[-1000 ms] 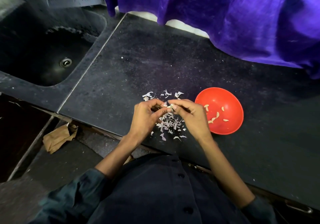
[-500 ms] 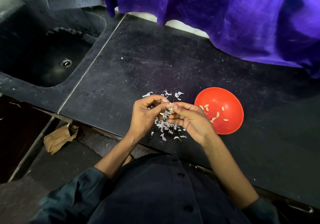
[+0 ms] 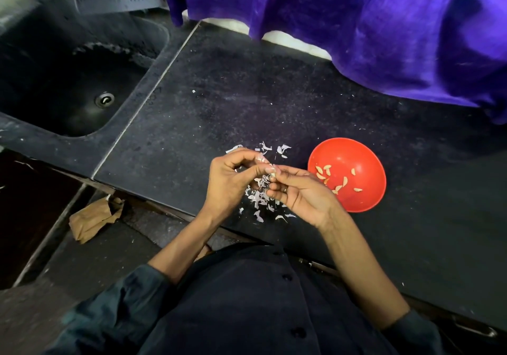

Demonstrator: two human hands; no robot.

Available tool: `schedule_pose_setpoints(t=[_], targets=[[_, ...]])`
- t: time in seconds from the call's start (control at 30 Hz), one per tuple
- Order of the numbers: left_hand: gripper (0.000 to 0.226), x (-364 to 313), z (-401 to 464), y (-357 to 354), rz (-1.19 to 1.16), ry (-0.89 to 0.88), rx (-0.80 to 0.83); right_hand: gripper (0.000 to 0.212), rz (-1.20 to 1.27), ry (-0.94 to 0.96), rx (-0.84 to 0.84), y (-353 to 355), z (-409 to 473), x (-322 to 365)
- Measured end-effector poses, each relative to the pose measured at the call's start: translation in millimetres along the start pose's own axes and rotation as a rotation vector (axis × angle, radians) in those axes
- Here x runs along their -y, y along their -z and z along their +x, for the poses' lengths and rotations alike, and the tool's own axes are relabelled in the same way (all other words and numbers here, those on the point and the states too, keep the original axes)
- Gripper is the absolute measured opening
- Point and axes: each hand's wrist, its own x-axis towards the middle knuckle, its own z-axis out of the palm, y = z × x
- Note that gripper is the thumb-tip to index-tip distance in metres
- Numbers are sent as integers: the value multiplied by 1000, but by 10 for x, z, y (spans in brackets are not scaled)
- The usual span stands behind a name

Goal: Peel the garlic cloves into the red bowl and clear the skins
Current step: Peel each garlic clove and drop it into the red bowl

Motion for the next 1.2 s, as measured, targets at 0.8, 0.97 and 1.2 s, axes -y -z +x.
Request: schedule_pose_setpoints(t=[0.8, 0.97, 1.2], targets=[[22, 21, -50, 7, 557, -276, 66, 17, 97, 28, -87, -103, -29, -87], [21, 44, -100, -49, 596, -321, 39, 14, 183, 44, -124, -99, -33, -53], [14, -12, -105, -25, 360, 29, -101, 11, 143, 87, -149, -3, -9, -60]])
